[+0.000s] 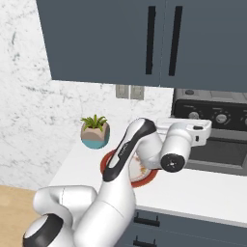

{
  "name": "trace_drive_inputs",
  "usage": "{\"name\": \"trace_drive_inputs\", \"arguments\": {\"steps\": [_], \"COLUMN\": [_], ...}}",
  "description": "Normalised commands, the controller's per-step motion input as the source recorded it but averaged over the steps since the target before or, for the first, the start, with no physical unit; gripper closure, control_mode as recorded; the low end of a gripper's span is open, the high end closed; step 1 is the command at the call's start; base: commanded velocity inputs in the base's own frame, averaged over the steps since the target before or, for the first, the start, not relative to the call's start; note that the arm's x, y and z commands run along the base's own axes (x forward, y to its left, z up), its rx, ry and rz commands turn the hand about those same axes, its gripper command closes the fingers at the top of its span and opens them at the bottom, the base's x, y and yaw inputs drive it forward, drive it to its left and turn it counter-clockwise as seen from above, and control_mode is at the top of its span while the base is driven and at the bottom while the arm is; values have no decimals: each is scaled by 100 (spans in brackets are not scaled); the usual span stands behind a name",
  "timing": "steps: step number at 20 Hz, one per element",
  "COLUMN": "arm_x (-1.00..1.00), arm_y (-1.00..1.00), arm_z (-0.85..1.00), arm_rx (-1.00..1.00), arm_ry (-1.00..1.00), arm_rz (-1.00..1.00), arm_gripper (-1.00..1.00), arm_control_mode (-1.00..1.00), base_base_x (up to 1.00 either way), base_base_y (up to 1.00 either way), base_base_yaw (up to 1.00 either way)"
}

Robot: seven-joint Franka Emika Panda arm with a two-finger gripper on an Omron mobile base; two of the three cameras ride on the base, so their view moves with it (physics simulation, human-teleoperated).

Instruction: Pick up the kebab skewer and baguette bread, and place them inside the toaster oven. Close the toaster oven door and start by setting the timer.

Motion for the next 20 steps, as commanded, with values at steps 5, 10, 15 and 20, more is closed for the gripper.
{"name": "trace_drive_inputs", "arguments": {"steps": [5,10,15,20], "arm_x": [4,11,9,3], "arm_y": [-12,-1,0,-4], "arm_z": [0,-3,-7,-6], "arm_rx": [0,0,0,0], "arm_ry": [0,0,0,0], "arm_rz": [0,0,0,0], "arm_gripper": [-100,-100,-100,-100], "arm_control_mode": [-100,-100,-100,-100], "base_base_x": [0,0,0,0], "base_base_y": [0,0,0,0], "base_base_yaw": [0,0,0,0]}}
